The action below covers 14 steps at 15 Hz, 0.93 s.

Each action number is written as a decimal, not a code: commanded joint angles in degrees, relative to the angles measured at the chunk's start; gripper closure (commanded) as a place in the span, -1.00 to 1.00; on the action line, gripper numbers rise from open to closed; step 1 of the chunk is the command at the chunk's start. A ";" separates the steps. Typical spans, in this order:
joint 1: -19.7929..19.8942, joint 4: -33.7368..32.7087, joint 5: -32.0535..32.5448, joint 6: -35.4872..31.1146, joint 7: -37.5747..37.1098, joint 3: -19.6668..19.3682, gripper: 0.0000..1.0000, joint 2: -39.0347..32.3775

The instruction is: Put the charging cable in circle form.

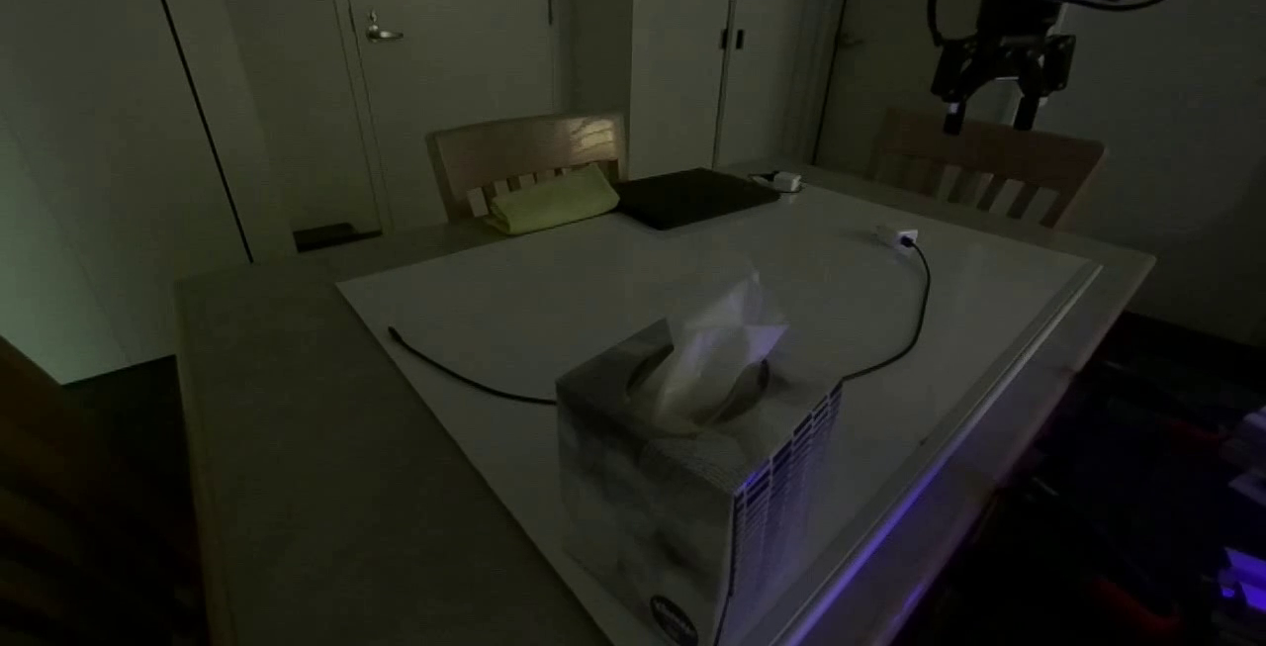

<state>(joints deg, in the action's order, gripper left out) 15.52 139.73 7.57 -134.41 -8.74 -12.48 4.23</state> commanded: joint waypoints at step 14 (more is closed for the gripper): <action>-0.39 -8.28 -9.21 0.85 6.30 -1.36 -1.00 -12.05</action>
<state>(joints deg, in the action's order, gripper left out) 15.51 131.19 -1.85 -132.71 -2.69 -13.48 -7.83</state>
